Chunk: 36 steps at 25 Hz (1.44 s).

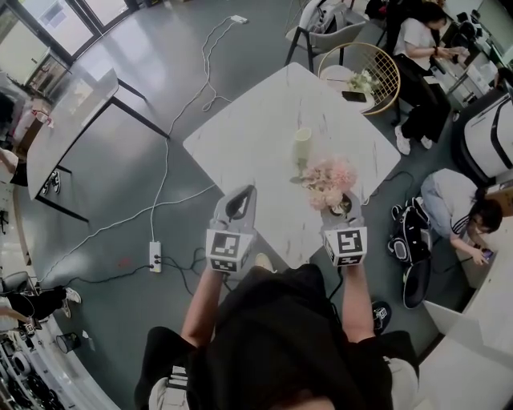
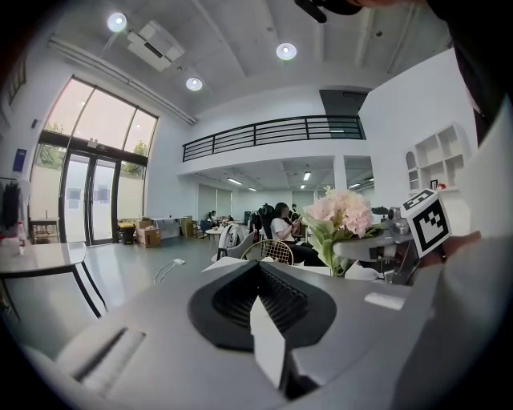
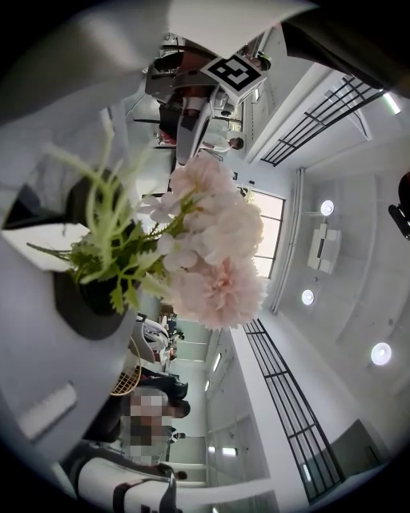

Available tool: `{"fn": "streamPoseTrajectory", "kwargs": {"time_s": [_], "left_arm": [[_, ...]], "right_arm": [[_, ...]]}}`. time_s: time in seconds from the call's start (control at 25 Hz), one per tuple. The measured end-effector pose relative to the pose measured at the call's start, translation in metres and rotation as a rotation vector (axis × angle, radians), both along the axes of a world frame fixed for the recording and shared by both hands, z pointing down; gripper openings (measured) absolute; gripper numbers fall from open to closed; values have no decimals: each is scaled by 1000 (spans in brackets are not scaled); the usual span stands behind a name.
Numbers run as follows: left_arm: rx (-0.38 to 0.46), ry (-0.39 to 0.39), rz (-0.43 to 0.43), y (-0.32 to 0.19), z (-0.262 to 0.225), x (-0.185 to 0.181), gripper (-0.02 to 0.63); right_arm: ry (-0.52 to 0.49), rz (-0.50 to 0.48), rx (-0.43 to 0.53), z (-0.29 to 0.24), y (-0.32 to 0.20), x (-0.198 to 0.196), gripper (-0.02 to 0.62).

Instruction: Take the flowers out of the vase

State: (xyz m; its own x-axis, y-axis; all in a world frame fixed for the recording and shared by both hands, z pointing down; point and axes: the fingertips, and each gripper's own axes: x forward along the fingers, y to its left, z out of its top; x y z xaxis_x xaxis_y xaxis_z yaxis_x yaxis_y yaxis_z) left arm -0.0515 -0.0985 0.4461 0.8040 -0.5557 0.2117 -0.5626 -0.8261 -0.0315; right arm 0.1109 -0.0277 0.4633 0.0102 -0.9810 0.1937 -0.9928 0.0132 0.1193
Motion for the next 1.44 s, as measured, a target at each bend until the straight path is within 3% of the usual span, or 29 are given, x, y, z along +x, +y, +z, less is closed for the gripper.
{"fn": "streamPoseTrajectory", "kwargs": {"time_s": [1.44], "left_arm": [[4, -12, -5, 5, 1, 4, 6]], "right_arm": [[-20, -23, 24, -2, 2, -1, 106]]}}
